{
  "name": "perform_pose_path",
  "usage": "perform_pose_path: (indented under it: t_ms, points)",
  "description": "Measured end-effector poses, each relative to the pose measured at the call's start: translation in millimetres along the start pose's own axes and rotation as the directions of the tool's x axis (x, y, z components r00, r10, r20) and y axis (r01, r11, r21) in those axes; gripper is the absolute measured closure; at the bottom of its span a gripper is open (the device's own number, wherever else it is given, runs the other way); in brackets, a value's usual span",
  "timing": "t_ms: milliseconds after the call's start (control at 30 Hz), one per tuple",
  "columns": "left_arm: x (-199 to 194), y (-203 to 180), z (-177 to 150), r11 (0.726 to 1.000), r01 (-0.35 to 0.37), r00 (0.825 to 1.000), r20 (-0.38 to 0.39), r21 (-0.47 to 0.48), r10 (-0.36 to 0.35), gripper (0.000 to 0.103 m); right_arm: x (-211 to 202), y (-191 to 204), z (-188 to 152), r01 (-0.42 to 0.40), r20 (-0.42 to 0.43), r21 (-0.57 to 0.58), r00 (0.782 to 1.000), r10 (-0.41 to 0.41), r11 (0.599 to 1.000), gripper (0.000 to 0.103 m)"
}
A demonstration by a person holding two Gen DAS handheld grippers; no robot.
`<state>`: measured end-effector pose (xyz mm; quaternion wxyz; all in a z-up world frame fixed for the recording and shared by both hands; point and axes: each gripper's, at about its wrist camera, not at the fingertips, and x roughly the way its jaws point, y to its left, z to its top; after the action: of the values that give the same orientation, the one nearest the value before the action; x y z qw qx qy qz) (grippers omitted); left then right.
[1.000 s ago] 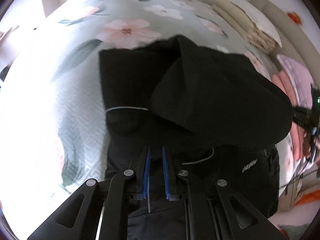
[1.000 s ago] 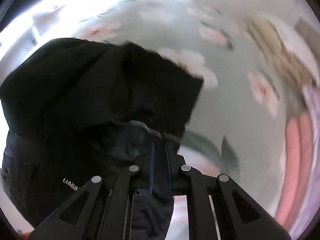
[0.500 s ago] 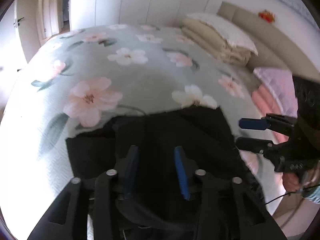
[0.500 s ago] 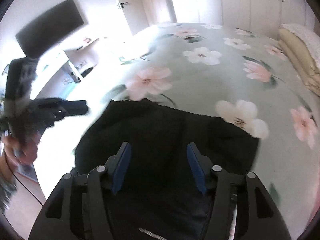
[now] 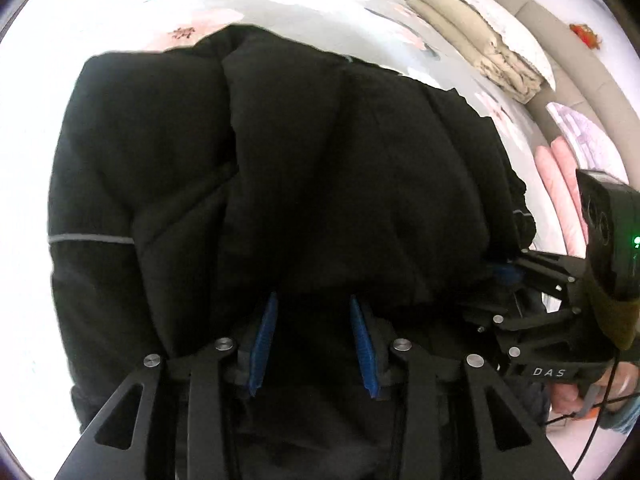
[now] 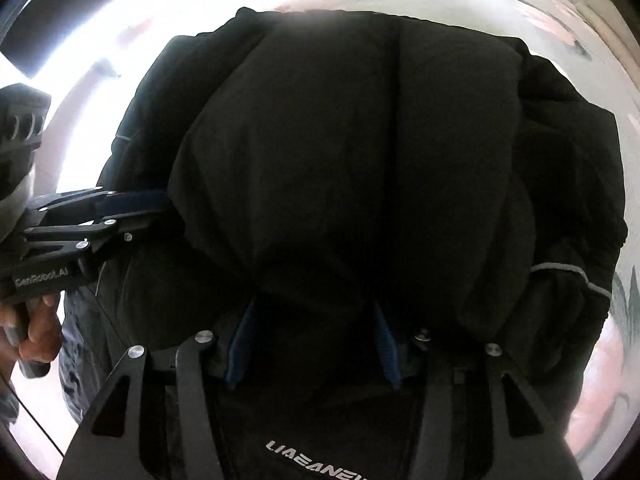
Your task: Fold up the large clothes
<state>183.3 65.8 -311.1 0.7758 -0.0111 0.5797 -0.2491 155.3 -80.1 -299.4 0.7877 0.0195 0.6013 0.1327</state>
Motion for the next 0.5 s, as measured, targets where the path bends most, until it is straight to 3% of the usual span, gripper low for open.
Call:
perform_pose_path:
  t_ms: [100, 167, 300, 367, 500]
  points:
    - [-27, -14, 3, 0.999, -0.018, 0.999, 0.040, 0.038, 0.017, 0.064, -23, 2, 10, -0.026, -0.018, 0.005, 1.000, 0.026, 1.000, 0.050]
    - [-48, -23, 4, 0.999, -0.003, 0.997, 0.076, 0.040, 0.000, 0.064, -53, -1, 21, -0.045, 0.043, 0.013, 0.998, 0.044, 0.999, 0.050]
    - [-64, -34, 0, 0.998, 0.061, 0.992, 0.108, 0.022, -0.063, 0.064, -81, -17, 60, -0.008, 0.150, 0.030, 0.989, 0.003, 1.000, 0.048]
    - [-55, -39, -4, 0.999, 0.041, 0.995, 0.090, 0.026, -0.044, 0.062, -71, -28, 84, 0.009, 0.152, 0.041, 0.988, -0.016, 0.999, 0.048]
    - [-12, -33, -12, 1.000, -0.013, 1.000, 0.018, -0.022, 0.013, 0.060, -20, -39, 102, 0.093, 0.041, 0.048, 0.995, -0.095, 0.994, 0.048]
